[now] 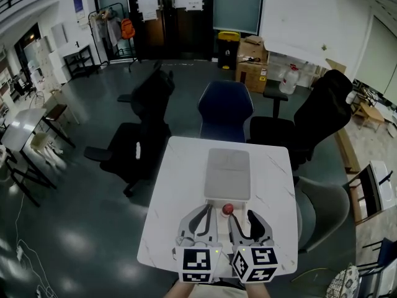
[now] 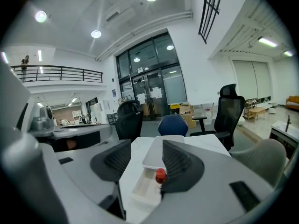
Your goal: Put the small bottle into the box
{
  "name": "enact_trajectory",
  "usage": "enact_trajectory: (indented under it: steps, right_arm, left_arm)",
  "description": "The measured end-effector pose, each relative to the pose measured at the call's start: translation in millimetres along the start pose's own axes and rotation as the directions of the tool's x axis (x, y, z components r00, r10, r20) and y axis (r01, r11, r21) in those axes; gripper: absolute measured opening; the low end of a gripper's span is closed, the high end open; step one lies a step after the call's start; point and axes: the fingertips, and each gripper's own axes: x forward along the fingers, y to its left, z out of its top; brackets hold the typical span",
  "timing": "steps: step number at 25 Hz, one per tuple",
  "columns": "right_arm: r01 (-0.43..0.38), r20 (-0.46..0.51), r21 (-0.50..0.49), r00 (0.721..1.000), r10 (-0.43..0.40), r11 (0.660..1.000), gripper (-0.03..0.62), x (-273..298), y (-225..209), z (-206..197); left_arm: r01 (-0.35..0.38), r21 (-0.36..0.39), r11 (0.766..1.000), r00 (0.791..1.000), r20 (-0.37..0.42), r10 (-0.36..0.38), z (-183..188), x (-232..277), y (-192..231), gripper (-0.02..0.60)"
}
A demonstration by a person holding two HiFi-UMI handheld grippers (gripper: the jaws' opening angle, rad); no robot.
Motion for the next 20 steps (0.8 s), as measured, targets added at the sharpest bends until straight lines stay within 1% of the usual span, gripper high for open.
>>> enact_trajectory:
  steps: [7,15,20]
  right_arm:
    - [-0.005,-0.005,0.002,1.0,0.005,1.0,0.218,1.6,2.8,-1.3]
    - [0.0,-0.012,0.001,1.0,0.0,1.0,0.183,0.9,2.1,-3.2]
    - [0.001,-0.012,-0.003,1.0,-0.001,1.0,0.178,2.4,2.1,-4.4]
  left_arm:
    - [0.002,-0.005,1.0,1.0,-0.001,-0.002,-0.6,0.1,-0.5,0.023]
    - [0.001,-0.008,1.0,1.0,-0.003,-0.001,-0.8,-0.8,-0.3,0.023]
    - [-0.006,-0.007,1.0,1.0,-0.002,0.006,-2.5,-0.3,3.0,0.023]
